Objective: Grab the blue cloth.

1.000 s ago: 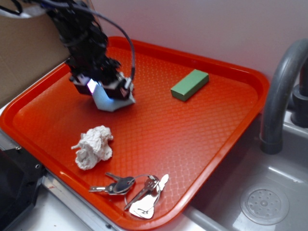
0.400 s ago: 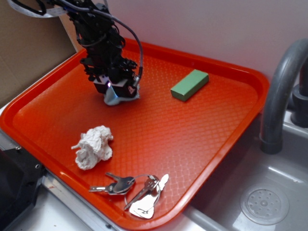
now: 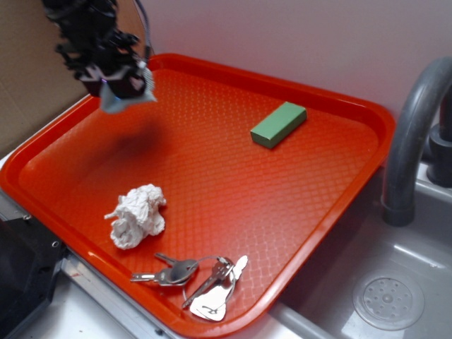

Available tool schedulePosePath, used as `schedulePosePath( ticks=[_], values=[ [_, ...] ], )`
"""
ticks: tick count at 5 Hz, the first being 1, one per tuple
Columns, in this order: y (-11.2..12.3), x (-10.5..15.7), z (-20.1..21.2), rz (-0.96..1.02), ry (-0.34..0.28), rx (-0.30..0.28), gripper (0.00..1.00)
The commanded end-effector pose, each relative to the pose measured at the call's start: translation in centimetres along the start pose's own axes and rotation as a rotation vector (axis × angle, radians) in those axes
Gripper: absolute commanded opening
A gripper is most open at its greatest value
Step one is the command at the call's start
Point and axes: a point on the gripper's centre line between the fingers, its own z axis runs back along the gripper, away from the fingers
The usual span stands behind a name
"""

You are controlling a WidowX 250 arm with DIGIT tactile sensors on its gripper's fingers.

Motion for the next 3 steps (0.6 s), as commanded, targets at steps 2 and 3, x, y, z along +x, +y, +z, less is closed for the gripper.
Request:
schedulePosePath(
  ticks=[2,3],
  values=[
    [-4.8,0.5,10.8,-0.097,-0.066,0.018,0.0],
    [-4.7,0.5,9.7,-0.118,-0.068,0.033,0.0]
  ],
)
